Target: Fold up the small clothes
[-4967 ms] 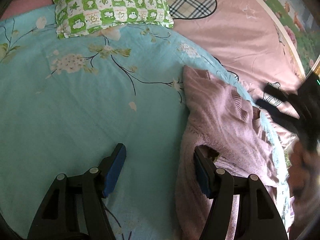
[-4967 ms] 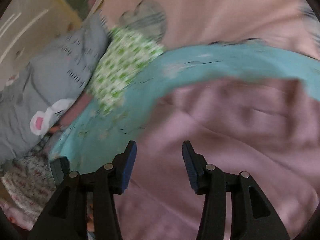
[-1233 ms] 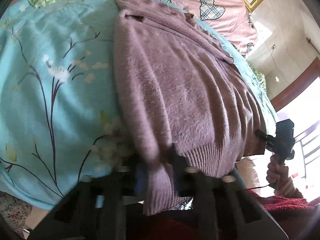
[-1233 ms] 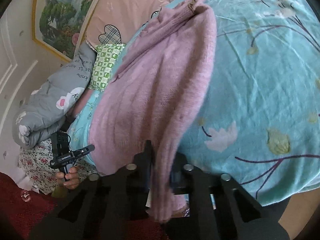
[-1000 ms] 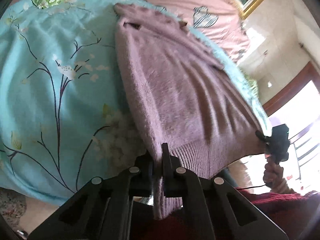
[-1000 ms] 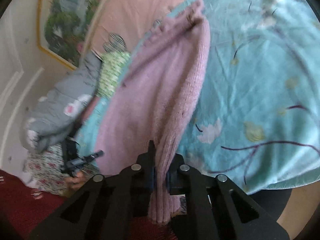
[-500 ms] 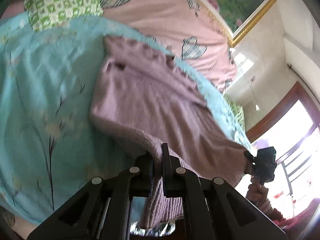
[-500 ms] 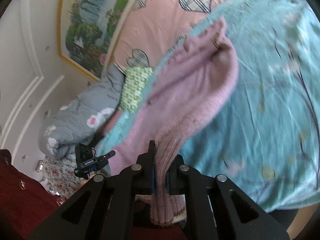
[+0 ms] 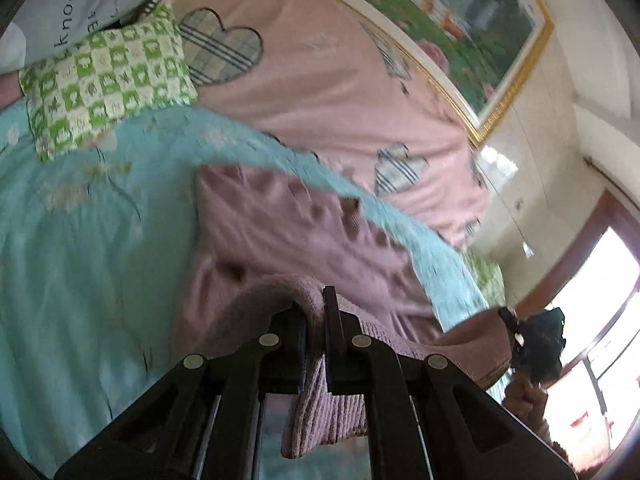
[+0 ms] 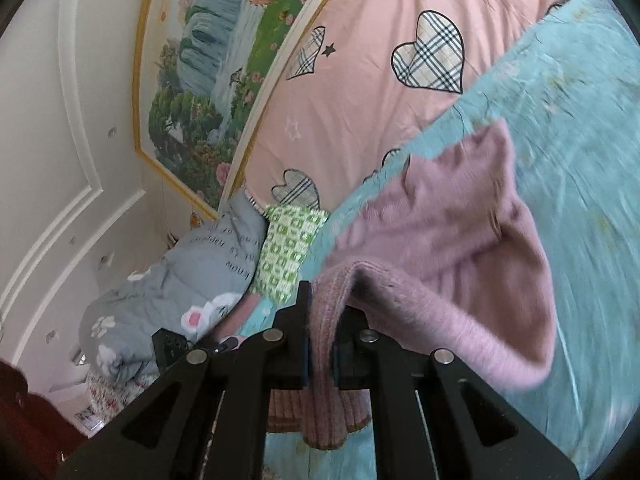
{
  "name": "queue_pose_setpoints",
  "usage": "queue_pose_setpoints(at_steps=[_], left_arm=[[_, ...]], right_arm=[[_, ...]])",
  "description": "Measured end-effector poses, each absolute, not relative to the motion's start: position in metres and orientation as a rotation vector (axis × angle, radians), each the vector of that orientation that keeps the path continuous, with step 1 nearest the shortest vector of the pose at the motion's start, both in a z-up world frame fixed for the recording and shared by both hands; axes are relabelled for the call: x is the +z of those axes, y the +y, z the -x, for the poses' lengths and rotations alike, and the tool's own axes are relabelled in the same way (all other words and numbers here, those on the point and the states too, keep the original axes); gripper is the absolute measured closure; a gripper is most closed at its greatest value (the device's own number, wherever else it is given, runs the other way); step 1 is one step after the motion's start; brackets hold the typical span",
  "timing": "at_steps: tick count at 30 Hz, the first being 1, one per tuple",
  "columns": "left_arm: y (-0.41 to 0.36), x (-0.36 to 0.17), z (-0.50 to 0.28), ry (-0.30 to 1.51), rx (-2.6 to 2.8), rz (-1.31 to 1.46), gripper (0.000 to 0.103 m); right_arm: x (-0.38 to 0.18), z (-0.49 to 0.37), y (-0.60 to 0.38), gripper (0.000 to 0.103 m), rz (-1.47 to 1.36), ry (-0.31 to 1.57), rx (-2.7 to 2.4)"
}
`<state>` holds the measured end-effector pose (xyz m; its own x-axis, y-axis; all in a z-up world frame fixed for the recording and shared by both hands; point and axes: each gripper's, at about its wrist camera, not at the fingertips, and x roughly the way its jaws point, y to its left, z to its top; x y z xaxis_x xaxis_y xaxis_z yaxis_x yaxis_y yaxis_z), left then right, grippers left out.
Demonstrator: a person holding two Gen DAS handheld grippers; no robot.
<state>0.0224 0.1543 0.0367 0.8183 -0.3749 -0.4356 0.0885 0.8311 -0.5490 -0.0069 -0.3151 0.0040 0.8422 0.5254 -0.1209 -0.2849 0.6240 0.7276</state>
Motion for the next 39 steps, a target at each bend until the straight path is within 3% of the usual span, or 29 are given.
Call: queue_pose_setpoints(at_steps=[10, 21, 25, 26, 27, 29, 31, 35, 39], left_arm=[[0.177, 0.039, -0.148, 0.566, -0.176, 0.554, 0.099], [0.174, -0.019, -0.271, 0.737, -0.068, 0.465, 0.098], [0.185, -0.038, -0.282, 0.801, -0.086, 0.508, 0.093], [0.189, -0.033, -0.277, 0.788, -0.092, 0.508, 0.086], [0.19, -0.028, -0.271, 0.781, -0.094, 0.502, 0.082], [0.195, -0.018, -0.255, 0.764, -0.084, 0.495, 0.053], [0.193, -0.003, -0.232, 0.729, -0.104, 0.48, 0.05], [0.155, 0.021, -0.198, 0.724, -0.241, 0.388, 0.05], [0.083, 0.017, -0.195, 0.811, -0.417, 0.241, 0.047]], right_arm=[[0.012, -0.119, -0.353, 0.094, -0.846, 0.374, 0.342], [-0.028, -0.226, -0.383, 0.094, -0.866, 0.55, 0.132], [-0.053, -0.239, -0.395, 0.093, -0.964, 0.651, 0.099], [-0.053, -0.235, -0.399, 0.093, -0.994, 0.633, 0.112], [-0.051, -0.23, -0.401, 0.092, -0.998, 0.618, 0.115], [-0.043, -0.219, -0.405, 0.082, -0.986, 0.591, 0.097], [-0.032, -0.2, -0.407, 0.048, -0.964, 0.538, 0.058], [-0.005, -0.17, -0.378, 0.045, -0.824, 0.453, 0.152], [0.005, -0.175, -0.304, 0.047, -0.553, 0.588, 0.321]])
